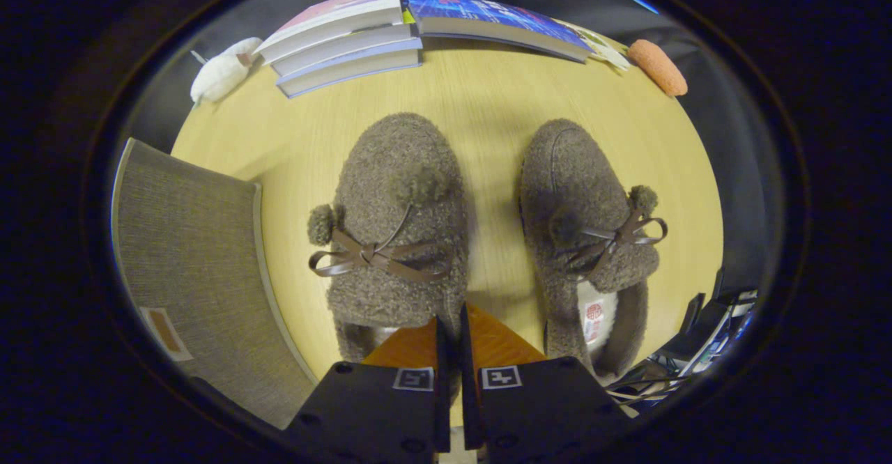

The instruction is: Open the storage box then place both shoes into the box .Put the left shoe in first, then the right shoe, with the right side of both shoes facing outward in a uniform manner.

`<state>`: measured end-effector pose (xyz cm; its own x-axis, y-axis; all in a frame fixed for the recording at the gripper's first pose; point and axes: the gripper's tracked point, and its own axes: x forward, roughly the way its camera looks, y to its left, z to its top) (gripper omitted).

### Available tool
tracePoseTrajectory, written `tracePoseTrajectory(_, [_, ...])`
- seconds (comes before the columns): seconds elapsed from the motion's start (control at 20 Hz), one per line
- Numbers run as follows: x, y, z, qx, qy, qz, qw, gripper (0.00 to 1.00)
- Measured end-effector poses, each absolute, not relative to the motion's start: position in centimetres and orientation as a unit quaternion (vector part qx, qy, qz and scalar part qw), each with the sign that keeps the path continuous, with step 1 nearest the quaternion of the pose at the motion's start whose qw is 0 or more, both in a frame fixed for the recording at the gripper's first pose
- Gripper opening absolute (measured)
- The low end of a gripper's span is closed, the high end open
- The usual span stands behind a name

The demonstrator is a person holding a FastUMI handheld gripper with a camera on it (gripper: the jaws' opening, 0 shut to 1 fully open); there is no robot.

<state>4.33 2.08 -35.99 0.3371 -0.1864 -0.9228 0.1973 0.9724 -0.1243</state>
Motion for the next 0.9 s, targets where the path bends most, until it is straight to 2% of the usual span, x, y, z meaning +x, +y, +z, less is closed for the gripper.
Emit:
tracePoseTrajectory(0.05, [4.5,2.0,-36.6,0.007,0.564,-0.117,0.817,0.04])
tracePoseTrajectory(0.5, [2.7,2.5,-34.9,0.002,0.545,-0.15,0.825,0.04])
tracePoseTrajectory(0.9, [-3.6,2.3,-28.4,-0.059,0.562,-0.232,0.792,0.03])
